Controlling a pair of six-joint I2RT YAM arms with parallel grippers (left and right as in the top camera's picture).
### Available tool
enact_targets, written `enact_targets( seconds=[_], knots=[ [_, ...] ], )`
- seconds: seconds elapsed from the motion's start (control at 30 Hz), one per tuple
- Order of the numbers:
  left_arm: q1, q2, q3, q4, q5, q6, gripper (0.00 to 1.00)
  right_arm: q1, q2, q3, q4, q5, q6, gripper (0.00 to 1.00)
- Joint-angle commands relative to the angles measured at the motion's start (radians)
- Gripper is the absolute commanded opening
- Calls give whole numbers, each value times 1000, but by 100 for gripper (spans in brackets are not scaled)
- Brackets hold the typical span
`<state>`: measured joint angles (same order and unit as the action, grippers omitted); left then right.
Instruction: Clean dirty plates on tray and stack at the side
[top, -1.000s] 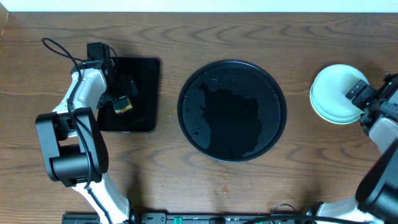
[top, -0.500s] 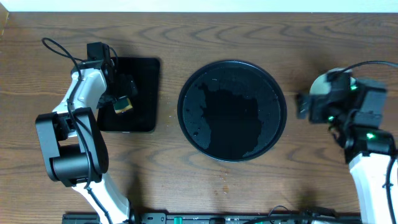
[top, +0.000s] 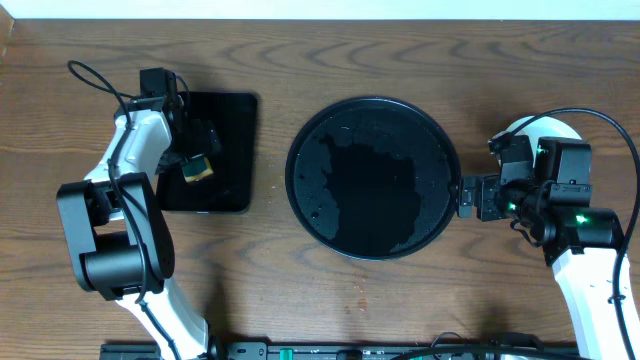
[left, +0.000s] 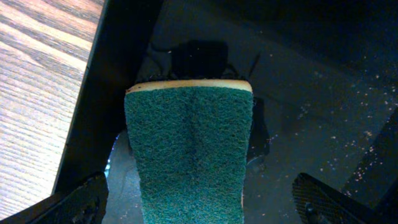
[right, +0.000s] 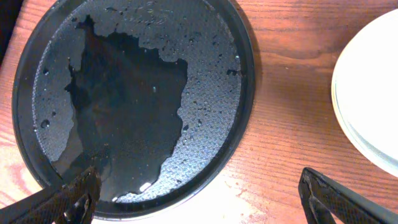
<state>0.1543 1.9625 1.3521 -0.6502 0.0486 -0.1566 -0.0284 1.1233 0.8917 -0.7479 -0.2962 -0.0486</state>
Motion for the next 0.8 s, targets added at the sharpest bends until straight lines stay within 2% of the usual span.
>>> enact_targets(
  seconds=[0.0, 0.13, 0.27, 0.43, 0.53, 0.77],
  knots=[
    [3, 11, -2, -3, -8, 6, 94, 11, -2, -3, -3, 28, -11, 99],
    [3, 11, -2, -3, -8, 6, 94, 9, -2, -3, -2, 168, -12, 99],
    [3, 11, -2, -3, -8, 6, 94, 13, -31, -10, -10, 180, -12, 99],
    [3, 11, -2, -3, -8, 6, 95, 16, -170, -21, 14, 195, -53, 99],
    [3, 11, -2, -3, -8, 6, 94, 16, -308, -31, 125, 191, -69, 99],
    [2, 11, -2, -3, -9, 6, 94, 17, -676, -116, 504, 184, -69, 99]
  ],
)
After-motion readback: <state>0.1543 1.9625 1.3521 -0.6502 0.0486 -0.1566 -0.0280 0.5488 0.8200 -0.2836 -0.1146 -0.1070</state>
